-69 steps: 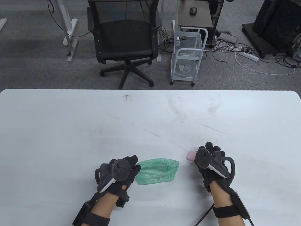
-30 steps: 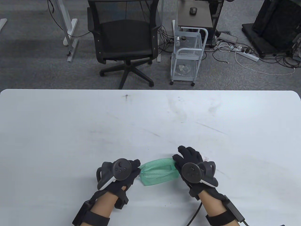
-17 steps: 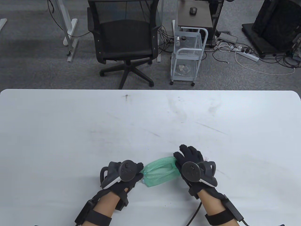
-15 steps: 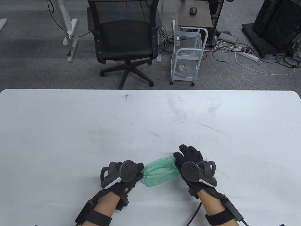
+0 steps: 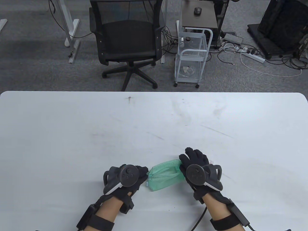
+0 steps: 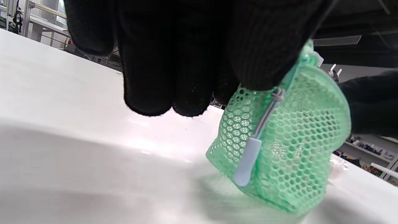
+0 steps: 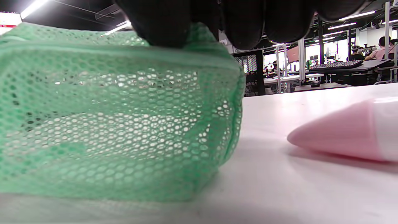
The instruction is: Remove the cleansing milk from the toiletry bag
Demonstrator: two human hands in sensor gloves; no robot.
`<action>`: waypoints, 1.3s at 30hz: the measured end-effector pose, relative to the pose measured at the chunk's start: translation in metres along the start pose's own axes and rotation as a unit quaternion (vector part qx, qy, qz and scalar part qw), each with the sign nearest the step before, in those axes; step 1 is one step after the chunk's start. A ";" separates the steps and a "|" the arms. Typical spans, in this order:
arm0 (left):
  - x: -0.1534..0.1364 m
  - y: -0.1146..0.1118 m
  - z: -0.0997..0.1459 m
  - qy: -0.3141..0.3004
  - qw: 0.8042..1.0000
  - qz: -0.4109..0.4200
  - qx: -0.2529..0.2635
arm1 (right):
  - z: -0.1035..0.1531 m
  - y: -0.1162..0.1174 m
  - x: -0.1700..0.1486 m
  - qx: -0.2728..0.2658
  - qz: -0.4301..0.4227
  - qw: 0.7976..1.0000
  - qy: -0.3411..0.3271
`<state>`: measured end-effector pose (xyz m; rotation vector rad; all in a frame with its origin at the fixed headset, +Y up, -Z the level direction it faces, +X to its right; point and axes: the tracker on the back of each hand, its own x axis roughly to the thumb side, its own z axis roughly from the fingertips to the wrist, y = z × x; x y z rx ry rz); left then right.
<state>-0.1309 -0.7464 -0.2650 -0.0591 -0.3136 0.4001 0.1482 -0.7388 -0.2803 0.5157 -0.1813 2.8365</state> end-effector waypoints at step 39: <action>0.019 0.003 0.011 -0.002 0.993 0.114 0.020 | 0.034 0.013 0.095 -0.017 -0.054 0.996 -0.069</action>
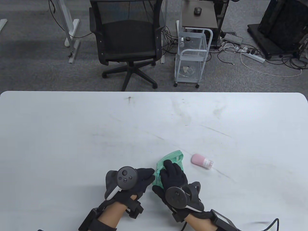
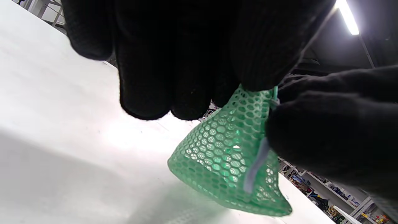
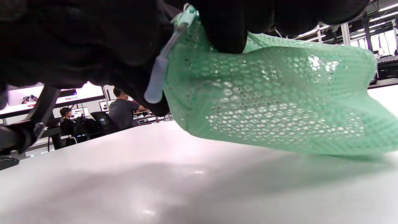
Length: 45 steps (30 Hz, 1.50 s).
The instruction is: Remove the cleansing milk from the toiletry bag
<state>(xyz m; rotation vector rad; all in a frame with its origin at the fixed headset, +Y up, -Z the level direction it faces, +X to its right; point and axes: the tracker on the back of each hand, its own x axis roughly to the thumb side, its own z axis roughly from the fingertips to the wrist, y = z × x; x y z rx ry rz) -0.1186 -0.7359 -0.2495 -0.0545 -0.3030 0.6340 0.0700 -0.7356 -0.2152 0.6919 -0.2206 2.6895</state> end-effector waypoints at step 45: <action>-0.004 0.010 0.000 0.016 0.996 -0.083 0.037 | -0.003 -0.023 -0.025 -0.076 -0.035 0.996 0.022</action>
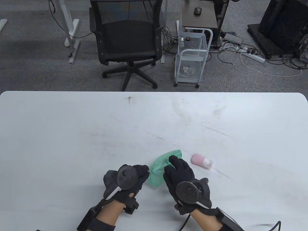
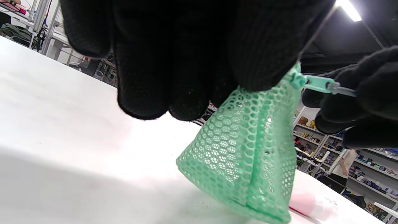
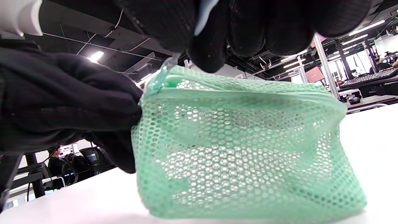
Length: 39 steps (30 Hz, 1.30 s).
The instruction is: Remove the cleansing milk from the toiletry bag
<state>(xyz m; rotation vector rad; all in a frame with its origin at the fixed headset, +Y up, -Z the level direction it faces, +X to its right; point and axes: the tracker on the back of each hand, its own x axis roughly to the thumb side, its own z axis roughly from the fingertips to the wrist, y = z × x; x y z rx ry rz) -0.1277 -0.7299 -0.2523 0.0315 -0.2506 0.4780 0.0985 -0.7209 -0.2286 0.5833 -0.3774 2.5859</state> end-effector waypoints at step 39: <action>0.019 -0.021 -0.002 -0.051 0.997 -0.034 -0.055 | -0.002 0.011 -0.012 0.055 -0.084 0.995 0.023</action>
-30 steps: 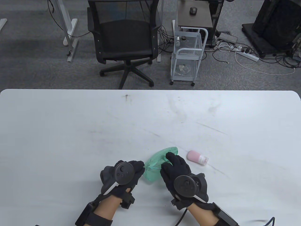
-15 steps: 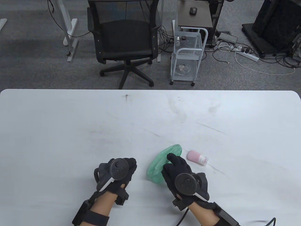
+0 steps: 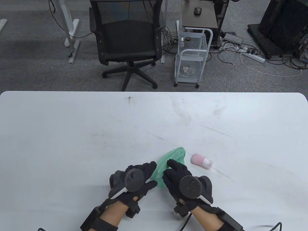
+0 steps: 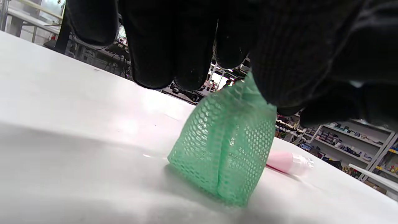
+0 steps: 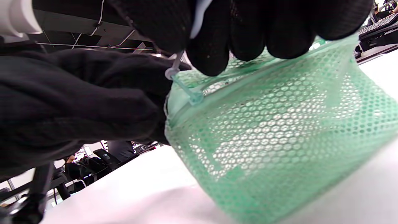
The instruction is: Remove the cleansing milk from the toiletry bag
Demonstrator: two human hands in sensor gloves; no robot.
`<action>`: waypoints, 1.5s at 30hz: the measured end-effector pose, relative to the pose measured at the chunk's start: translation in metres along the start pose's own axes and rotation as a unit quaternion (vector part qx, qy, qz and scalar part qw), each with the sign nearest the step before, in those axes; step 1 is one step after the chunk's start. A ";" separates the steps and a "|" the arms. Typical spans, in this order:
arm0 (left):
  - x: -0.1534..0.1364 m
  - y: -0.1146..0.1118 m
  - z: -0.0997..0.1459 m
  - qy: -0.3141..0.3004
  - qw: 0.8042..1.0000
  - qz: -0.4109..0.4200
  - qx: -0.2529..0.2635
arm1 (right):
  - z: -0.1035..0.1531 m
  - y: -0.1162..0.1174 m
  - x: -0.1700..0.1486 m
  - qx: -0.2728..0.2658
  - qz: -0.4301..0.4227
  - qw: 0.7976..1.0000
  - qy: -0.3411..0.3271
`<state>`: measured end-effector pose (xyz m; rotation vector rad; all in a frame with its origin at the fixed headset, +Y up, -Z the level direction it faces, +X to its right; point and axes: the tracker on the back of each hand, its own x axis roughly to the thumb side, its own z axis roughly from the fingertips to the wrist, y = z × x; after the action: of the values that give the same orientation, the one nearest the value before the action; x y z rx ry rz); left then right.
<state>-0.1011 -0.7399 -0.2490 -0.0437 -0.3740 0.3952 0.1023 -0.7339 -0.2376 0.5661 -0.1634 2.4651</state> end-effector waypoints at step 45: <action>-0.043 0.018 -0.005 0.087 0.995 -0.027 0.047 | -0.004 -0.006 -0.011 0.005 0.007 0.999 0.032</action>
<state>-0.1430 -0.7396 -0.2705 0.0242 -0.1847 0.3514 0.1121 -0.7338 -0.2456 0.4909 -0.1286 2.4955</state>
